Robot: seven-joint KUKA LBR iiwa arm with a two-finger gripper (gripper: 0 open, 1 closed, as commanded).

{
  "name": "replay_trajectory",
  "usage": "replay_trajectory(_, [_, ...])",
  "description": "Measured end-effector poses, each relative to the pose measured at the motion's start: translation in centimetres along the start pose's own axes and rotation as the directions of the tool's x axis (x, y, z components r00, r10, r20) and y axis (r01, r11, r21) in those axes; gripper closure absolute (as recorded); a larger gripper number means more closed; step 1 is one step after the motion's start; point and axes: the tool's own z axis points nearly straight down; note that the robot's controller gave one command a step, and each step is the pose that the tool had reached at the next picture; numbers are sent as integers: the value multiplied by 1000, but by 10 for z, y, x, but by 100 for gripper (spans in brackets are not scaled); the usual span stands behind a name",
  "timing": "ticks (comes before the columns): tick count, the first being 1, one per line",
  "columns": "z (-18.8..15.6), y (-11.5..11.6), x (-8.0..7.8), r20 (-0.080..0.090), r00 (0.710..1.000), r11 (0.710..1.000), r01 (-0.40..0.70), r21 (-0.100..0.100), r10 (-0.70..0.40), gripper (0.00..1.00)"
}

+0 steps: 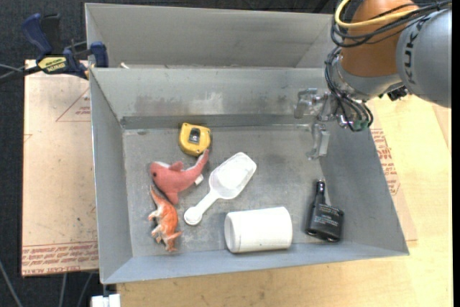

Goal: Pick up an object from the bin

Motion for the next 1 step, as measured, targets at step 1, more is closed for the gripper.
replay_trajectory(1, [-5, 0, -1, 7, 1000, 1000, 2, 1, -2, 0])
